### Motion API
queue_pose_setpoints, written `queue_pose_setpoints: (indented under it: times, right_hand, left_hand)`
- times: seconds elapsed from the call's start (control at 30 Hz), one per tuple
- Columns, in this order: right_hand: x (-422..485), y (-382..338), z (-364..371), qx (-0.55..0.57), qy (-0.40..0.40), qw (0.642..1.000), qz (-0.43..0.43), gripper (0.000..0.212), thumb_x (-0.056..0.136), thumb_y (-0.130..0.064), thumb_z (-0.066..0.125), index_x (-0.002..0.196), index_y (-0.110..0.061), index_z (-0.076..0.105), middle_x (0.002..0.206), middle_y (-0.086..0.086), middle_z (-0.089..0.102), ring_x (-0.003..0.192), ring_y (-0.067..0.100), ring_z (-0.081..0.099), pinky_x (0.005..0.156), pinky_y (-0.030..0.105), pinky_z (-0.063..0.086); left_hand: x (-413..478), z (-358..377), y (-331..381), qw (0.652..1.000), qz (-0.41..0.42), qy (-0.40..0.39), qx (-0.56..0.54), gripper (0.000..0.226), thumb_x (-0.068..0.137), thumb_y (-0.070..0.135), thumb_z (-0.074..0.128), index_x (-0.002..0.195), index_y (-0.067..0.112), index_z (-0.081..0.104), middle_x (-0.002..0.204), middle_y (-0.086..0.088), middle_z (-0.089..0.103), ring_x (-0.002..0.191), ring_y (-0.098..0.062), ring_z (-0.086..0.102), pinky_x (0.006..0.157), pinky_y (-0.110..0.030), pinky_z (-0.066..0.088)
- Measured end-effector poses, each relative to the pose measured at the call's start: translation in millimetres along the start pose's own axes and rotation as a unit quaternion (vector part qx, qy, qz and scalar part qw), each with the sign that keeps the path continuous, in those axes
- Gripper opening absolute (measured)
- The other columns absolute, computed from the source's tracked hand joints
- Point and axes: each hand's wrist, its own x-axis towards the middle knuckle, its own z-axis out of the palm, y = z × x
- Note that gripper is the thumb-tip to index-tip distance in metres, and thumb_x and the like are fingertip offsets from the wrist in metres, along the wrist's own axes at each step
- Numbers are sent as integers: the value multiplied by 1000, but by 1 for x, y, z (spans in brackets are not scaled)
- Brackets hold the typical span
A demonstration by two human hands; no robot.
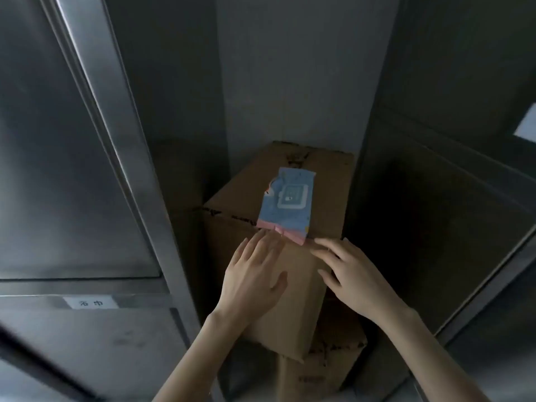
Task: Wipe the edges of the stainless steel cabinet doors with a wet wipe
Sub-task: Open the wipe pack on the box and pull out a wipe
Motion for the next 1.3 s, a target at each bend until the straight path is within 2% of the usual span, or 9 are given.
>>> queue_pose_setpoints:
  times: [0.13,0.27,0.43,0.57,0.77,0.93,1.0,1.13,1.3]
  right_hand:
    - [35,32,1,32,6,999,-10,38,87,-19,66,124,-15,60,131,-1,54,119,18,52,102,37,43]
    - [70,58,7,50,13,997,-64,34,88,-16,64,121,-9,61,128,4,55,119,20,52,101,39,45]
    - [101,78,20,58,-2,991,-120,29,89,-14,63,116,-7,64,123,6,59,114,23,55,100,42,45]
    - [109,92,21,84,-4,990,-114,22,85,-9,67,107,-10,70,114,3,65,108,22,60,99,42,45]
    - [109,117,15,117,3,992,-49,15,81,-7,72,96,-10,71,107,1,67,99,22,64,87,32,50]
    - [108,133,15,122,-54,991,33,27,86,-8,65,111,-18,67,126,-5,58,117,14,54,94,31,48]
    - [110,138,13,111,-79,989,54,30,91,-13,58,118,-24,63,134,-13,50,123,7,46,97,26,44]
    - [110,135,11,101,-94,987,77,31,93,-34,53,123,-31,58,137,-18,43,126,-1,37,99,19,37]
    - [105,107,13,109,-109,986,55,83,72,-83,11,130,-39,51,143,-24,37,136,0,20,106,22,15]
  left_hand:
    - [38,12,-6,1000,-25,-14,-8,60,92,41,56,147,21,41,157,-5,31,147,-23,22,116,-34,11]
    - [65,22,-11,996,-81,-20,-34,64,94,48,51,149,20,35,158,-9,27,146,-25,23,112,-41,34]
    - [71,33,-5,992,-116,-12,-38,61,93,46,54,143,12,46,150,-14,40,136,-29,41,91,-39,52]
    - [68,30,11,997,-71,39,-17,48,87,42,54,122,11,66,128,-11,62,118,-32,59,75,-35,58]
    - [76,31,32,993,50,53,-93,37,87,29,56,117,13,68,120,1,66,112,-20,59,84,-30,55]
    - [105,37,13,981,142,88,-95,27,87,14,58,112,13,69,118,-1,67,102,-18,65,73,-31,57]
    - [128,37,-8,987,107,102,-62,32,83,7,62,114,11,69,119,-4,67,103,-21,63,74,-33,58]
    - [172,39,-46,998,44,32,-24,49,79,0,71,126,12,64,135,-11,58,126,-31,53,95,-45,50]
    - [204,46,-68,992,117,-51,18,34,82,7,73,115,12,71,130,-9,63,133,-31,48,110,-50,35]
